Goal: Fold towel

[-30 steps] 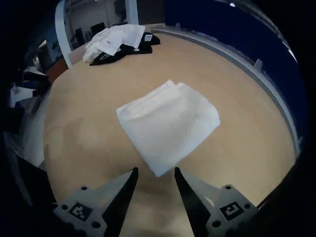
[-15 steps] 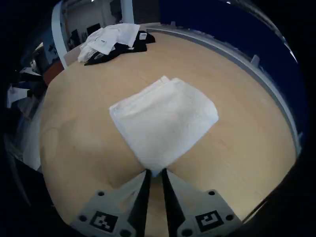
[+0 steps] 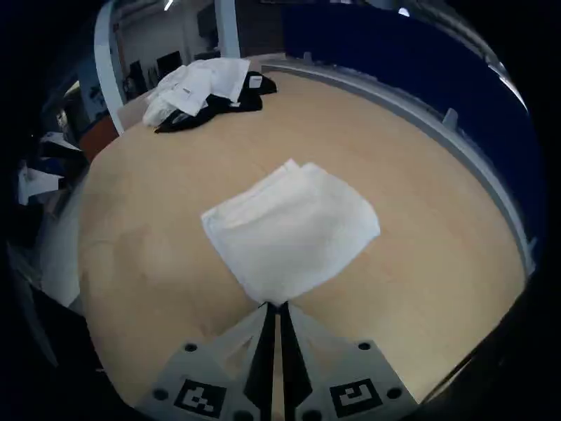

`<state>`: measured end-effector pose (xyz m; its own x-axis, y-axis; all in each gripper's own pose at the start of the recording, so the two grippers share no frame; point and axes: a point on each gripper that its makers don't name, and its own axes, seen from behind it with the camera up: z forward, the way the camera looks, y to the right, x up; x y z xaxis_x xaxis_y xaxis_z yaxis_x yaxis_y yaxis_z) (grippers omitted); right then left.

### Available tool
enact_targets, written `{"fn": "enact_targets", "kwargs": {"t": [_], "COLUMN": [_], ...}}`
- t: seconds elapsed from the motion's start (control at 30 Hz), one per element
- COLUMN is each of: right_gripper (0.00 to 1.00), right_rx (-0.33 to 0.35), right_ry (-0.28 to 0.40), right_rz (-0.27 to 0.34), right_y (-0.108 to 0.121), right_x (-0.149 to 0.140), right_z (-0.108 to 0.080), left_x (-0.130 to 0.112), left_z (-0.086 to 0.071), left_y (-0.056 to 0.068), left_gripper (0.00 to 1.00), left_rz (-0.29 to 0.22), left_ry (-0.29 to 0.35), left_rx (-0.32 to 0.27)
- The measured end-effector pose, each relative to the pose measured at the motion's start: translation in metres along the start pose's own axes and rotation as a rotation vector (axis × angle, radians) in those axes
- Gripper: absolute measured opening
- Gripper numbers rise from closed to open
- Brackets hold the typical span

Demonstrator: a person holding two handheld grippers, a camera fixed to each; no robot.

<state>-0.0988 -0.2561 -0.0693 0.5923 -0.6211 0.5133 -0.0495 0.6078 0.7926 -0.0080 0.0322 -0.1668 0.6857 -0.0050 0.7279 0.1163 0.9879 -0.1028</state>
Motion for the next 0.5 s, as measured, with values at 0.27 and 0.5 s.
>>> {"fn": "enact_targets", "kwargs": {"t": [0.27,0.5], "right_gripper": [0.04,0.04], "right_rx": [-0.019,-0.040], "right_ry": [0.083,0.140], "right_rz": [-0.047,-0.094], "right_y": [0.011,0.021], "right_x": [0.056,0.099], "right_z": [-0.036,-0.070], "left_x": [0.007,0.016], "left_z": [0.000,-0.001], "left_y": [0.004,0.011], "left_gripper": [0.95,0.95], "left_rz": [0.005,0.009], "left_ry": [0.015,0.035], "left_rx": [-0.007,-0.022]}}
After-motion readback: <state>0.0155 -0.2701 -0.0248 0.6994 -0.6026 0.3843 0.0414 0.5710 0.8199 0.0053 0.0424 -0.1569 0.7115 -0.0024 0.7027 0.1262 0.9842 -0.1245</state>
